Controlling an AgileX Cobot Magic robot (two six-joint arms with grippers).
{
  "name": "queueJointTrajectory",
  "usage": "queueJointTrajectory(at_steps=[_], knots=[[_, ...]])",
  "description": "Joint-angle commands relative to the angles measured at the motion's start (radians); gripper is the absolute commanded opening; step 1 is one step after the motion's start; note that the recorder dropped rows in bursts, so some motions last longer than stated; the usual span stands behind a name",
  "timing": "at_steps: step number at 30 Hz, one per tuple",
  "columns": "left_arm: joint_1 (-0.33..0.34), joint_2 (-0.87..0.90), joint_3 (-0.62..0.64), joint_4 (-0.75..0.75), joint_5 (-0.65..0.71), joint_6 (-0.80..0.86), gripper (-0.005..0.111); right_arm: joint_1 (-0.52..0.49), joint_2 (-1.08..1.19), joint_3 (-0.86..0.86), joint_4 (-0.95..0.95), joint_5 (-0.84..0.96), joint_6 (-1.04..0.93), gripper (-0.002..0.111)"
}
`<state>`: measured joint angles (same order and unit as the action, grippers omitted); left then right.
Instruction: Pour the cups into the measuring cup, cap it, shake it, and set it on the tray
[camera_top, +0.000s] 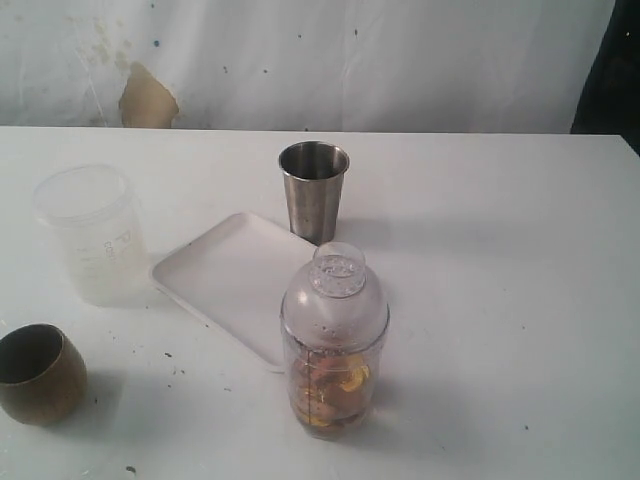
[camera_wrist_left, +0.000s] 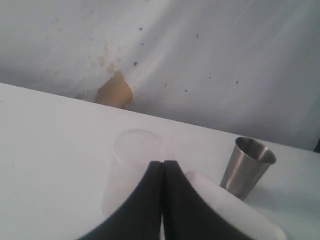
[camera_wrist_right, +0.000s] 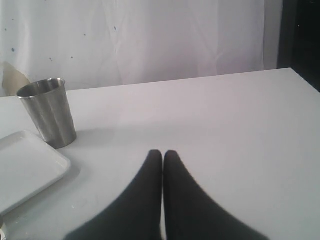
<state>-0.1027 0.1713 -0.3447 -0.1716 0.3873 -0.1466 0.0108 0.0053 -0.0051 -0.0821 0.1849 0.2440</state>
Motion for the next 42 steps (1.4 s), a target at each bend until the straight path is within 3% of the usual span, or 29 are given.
queueJointTrajectory(at_steps=[1,4,10,13,24,29,32,37,42], knots=[[-0.002,-0.102,0.152,-0.052,-0.172,-0.011,0.0,0.001,-0.005,0.005,0.002,-0.008,-0.005,0.0],[-0.002,-0.158,0.231,-0.06,-0.265,-0.011,0.0,0.001,-0.005,0.005,0.002,-0.008,-0.005,0.0],[-0.002,-0.171,0.341,-0.05,-0.319,0.033,0.0,0.001,-0.005,0.005,0.002,-0.008,-0.005,0.0],[-0.002,-0.171,0.345,-0.046,-0.269,0.141,0.0,0.001,-0.005,0.005,0.002,-0.008,-0.005,0.0],[-0.002,-0.171,0.345,-0.023,-0.287,0.119,0.0,0.001,-0.005,0.005,0.0,-0.025,-0.005,0.0],[-0.002,-0.171,0.345,-0.02,-0.274,0.124,0.0,0.001,-0.005,0.005,0.0,-0.395,0.032,0.0],[-0.002,-0.171,0.345,0.077,-0.184,0.124,0.0,0.001,-0.005,0.005,-0.012,-0.67,0.366,0.0],[-0.002,-0.171,0.345,0.112,-0.155,0.124,0.0,0.001,0.133,0.005,-0.399,-0.712,0.442,0.0],[-0.002,-0.171,0.345,0.112,-0.155,0.124,0.0,0.001,0.414,0.005,-0.763,-0.905,0.545,0.001]])
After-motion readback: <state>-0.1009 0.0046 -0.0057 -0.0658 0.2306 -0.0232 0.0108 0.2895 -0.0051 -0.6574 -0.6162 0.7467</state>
